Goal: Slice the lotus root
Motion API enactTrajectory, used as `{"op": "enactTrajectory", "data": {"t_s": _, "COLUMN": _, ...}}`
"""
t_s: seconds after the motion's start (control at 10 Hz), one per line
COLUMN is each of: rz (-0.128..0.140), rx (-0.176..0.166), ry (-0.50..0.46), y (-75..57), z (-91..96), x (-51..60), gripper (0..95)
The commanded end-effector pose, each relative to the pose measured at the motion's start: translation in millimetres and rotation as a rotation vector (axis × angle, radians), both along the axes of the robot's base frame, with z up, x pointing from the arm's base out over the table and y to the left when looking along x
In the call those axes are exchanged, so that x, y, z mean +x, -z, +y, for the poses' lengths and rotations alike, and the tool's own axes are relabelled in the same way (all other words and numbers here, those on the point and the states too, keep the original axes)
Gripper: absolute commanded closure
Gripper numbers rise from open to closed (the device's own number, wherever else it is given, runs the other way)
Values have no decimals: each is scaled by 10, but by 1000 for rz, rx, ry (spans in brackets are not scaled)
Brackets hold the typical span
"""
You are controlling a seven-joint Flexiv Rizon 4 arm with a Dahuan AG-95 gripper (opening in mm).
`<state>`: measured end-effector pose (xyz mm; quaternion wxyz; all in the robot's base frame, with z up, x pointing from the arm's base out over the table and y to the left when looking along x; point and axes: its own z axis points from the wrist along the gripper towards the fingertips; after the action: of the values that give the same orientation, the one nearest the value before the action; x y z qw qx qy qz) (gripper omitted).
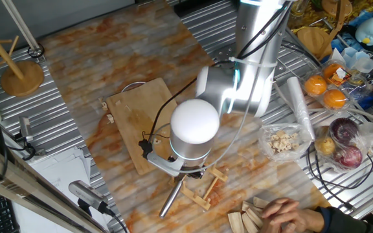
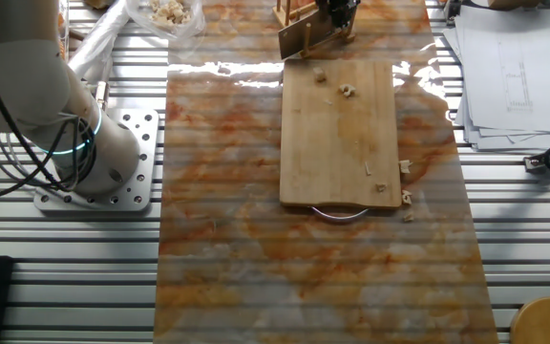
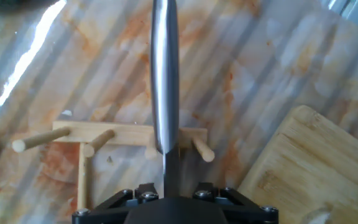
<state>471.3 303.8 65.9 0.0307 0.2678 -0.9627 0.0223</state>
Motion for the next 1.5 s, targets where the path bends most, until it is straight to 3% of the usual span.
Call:
{"op": "enactTrajectory", "data": {"t_s": 0.1, "rz": 8, "rx": 13, "ry": 31, "y": -362, "z": 5, "x": -88, "gripper": 570}}
{"op": "enactTrajectory", "data": {"t_s": 0.2, "rz": 6, "rx": 5, "ry": 61, "y": -563, "z": -18, "x": -161, "gripper": 570}}
{"op": "enactTrajectory", "data": {"t_s": 0.4, "rz": 0, "rx": -8, "ry": 133, "y": -784, "z": -219, "x": -264, "gripper": 570}}
{"op": "enactTrajectory", "data": {"t_s": 0.5, "rz": -1, "rx": -23, "ry": 157, "y": -849, "z": -338, "x": -304, "gripper": 950}}
{"op": "enactTrajectory", "data": {"t_s": 0.6, "rz": 4, "rx": -48, "ry": 176, "y": -933, "z": -535, "x": -351, "gripper": 950}}
{"op": "enactTrajectory", "data": {"t_s": 0.7, "rz": 7, "rx": -43, "ry": 192, "y": -977, "z": -755, "x": -382, "gripper": 950}}
{"op": "enactTrajectory", "data": {"t_s": 1.0, "rz": 24, "rx": 20, "ry": 137, "y": -1003, "z": -1501, "x": -346, "gripper": 950}}
{"op": "enactTrajectory", "data": {"t_s": 1.2, "rz": 49, "rx": 28, "ry": 123, "y": -1003, "z": -1796, "x": -253, "gripper": 950}}
{"op": "enactTrajectory", "data": {"t_s": 1.3, "rz": 67, "rx": 5, "ry": 179, "y": -962, "z": -1814, "x": -235, "gripper": 950}}
{"op": "enactTrajectory", "data": {"t_s": 1.5, "rz": 78, "rx": 12, "ry": 220, "y": -918, "z": -1829, "x": -216, "gripper": 950}}
